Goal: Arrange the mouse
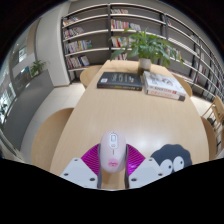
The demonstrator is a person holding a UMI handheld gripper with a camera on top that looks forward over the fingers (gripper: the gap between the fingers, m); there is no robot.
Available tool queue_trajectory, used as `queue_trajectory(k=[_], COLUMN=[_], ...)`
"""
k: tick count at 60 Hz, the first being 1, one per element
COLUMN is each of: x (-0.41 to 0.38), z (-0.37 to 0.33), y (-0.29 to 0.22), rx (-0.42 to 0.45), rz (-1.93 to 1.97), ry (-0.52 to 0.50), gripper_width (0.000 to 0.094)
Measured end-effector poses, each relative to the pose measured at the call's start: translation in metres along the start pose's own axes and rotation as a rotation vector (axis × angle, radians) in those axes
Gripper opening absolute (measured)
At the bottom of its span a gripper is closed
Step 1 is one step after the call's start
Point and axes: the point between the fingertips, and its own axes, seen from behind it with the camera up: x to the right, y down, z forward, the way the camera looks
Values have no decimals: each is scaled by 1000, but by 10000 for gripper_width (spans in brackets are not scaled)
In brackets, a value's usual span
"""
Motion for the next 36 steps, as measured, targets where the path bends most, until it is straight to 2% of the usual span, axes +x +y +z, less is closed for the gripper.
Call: queue_trajectory(k=[11, 18, 22, 26, 29, 36], x=[61, 111, 144, 170, 187, 207], z=[-100, -147, -158, -159, -148, -108], y=[-123, -155, -157, -137, -117, -35], rx=[247, 362, 362, 351, 301, 161], rz=[2, 28, 22, 19, 34, 40], ry=[45, 83, 112, 158, 166, 171], gripper_width=[308, 307, 307, 309, 307, 309])
